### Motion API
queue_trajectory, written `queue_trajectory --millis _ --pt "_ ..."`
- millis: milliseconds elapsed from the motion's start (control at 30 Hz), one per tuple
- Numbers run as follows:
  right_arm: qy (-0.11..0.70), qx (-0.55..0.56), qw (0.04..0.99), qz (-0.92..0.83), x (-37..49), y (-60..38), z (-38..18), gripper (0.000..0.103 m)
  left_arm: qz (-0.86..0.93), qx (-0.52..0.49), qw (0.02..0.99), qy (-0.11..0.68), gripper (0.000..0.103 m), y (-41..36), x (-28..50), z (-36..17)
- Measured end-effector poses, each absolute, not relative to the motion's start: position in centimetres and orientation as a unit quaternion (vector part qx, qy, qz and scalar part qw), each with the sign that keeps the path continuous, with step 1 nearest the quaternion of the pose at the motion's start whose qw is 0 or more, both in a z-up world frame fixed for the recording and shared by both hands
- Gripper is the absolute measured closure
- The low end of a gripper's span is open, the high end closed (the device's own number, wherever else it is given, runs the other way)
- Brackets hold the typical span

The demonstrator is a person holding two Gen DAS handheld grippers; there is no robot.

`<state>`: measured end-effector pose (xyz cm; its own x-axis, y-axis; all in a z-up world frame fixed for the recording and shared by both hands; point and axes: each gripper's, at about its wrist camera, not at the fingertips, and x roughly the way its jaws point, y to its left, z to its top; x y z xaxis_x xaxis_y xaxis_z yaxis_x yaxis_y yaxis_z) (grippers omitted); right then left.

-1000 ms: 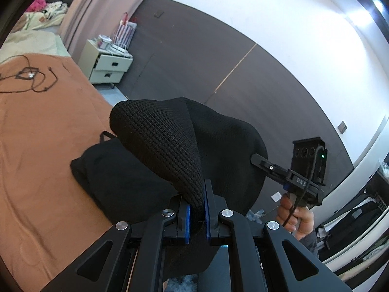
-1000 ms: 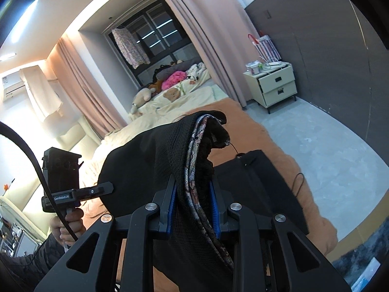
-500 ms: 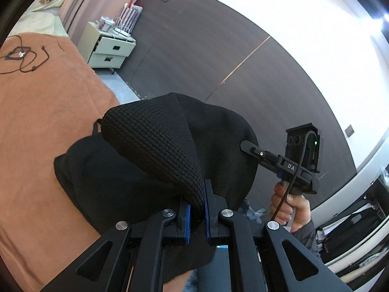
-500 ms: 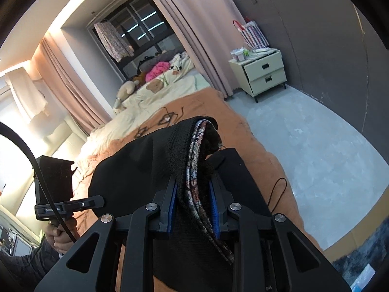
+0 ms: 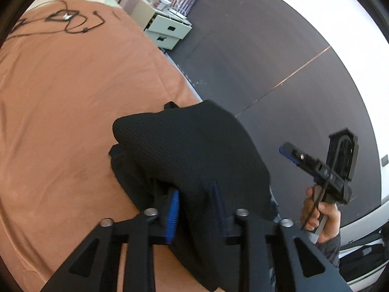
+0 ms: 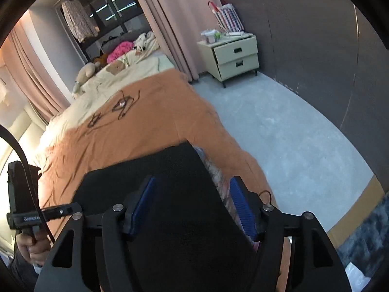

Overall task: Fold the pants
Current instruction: 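Carry the folded shorts with both grippers and lay them on the bed corner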

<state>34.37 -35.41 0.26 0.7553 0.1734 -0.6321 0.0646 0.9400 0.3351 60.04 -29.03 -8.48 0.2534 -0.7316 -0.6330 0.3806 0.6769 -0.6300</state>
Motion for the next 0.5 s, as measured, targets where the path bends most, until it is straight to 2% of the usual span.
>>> queue_trajectory --millis 300,400,500 --pt "0.346 0.17 0.921 0.061 30.3 -34.6 0.7 0.041 -0.341 -0.207 0.774 0.491 0.07 -28.0 61.5 -8.5" --pt "0.352 0.16 0.92 0.067 29.5 -33.9 -0.2 0.041 -0.325 -0.189 0.791 0.483 0.089 -27.9 61.3 -8.8" --pt "0.365 0.153 0.916 0.068 29.1 -33.4 -1.4 0.041 -0.296 -0.175 0.8 0.492 0.089 -27.8 61.1 -9.4"
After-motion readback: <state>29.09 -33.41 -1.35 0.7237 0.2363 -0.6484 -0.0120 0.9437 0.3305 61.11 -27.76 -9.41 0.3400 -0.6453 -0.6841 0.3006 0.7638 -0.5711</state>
